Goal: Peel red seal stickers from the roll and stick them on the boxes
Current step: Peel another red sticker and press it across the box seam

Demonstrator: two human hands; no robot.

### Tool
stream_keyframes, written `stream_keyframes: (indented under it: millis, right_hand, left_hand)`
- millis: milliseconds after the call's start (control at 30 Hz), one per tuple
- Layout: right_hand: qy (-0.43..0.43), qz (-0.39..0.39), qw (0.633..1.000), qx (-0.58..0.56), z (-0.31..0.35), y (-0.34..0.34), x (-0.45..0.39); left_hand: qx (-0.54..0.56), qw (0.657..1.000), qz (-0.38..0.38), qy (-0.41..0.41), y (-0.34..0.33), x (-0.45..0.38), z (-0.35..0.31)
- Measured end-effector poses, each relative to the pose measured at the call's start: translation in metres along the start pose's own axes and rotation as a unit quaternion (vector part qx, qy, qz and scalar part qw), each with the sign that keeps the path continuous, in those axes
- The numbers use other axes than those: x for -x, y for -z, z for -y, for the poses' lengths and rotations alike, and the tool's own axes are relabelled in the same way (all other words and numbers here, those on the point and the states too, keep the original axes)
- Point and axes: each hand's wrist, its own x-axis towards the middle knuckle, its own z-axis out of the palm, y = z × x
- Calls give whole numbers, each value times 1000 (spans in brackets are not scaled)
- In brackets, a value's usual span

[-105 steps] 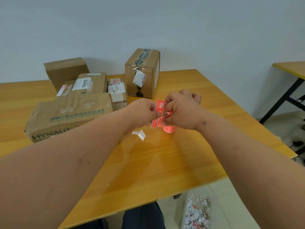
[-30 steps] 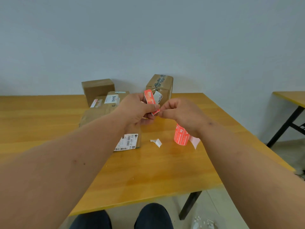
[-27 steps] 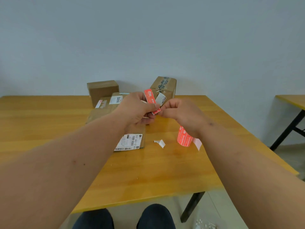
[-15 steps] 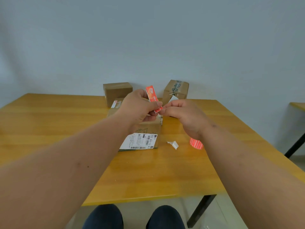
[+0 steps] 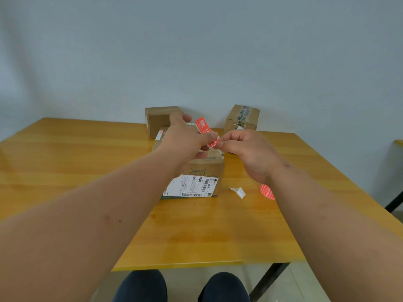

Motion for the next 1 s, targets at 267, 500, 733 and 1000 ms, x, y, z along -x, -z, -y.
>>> stream_keyframes:
  millis: [267,500,733,1000]
  right_hand:
    - [-3,-36,999,15,5,4,-10]
    - [3,-40,998,56,0,1,-19]
    - [13,-28,996,79,-3,-3,-26]
    - [22,-8,994,108,-2,-7,-22]
  left_hand:
    - [-294,916,-28,-271,8,-4,4]
    - [-244,951,75,-171,13,-8,2]
    - [-228,958,82,-154,16,-12,0]
    - [-244,956,80,-140,16,-15,6]
